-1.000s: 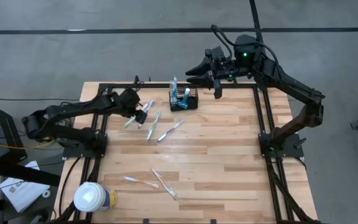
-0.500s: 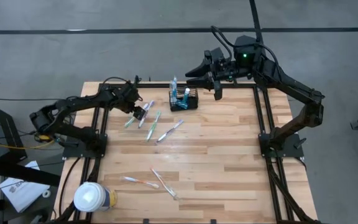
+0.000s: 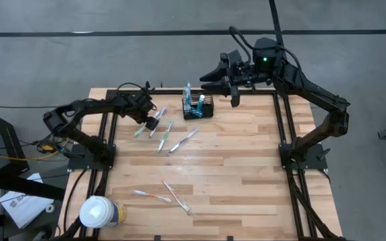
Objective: Pick & Place toothbrushing station
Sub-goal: Put the top green toothbrush into the black wire organizer
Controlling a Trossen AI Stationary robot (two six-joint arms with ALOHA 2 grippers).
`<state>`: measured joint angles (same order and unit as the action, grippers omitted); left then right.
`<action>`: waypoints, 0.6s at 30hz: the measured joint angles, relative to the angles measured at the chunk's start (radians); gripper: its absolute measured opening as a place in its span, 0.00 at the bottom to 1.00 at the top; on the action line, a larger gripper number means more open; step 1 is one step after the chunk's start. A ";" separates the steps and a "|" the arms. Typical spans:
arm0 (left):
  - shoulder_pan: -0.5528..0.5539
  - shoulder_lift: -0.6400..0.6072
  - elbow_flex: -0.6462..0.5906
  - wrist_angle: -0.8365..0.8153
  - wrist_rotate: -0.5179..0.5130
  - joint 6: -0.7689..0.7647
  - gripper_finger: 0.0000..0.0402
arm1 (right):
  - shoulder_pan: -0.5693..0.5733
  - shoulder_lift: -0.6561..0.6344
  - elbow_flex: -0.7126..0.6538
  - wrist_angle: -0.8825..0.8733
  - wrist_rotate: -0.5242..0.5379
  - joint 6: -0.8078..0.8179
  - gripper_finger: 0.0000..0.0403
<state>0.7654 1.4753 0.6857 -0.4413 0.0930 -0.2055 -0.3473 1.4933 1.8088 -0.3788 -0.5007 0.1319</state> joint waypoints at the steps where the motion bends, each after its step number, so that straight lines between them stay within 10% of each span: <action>1: 0.000 0.011 0.000 0.004 -0.010 0.000 0.57 | 0.000 0.000 0.000 0.005 0.000 0.000 0.33; 10: 0.046 0.044 0.000 0.027 -0.037 0.000 0.53 | 0.000 0.000 0.000 0.023 0.001 0.026 0.33; 18: 0.114 0.045 0.000 0.055 0.014 0.015 0.22 | 0.000 0.000 0.000 0.023 0.002 0.026 0.33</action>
<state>0.8790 1.5208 0.6861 -0.3865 0.1071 -0.1900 -0.3473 1.4933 1.8087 -0.3555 -0.4987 0.1581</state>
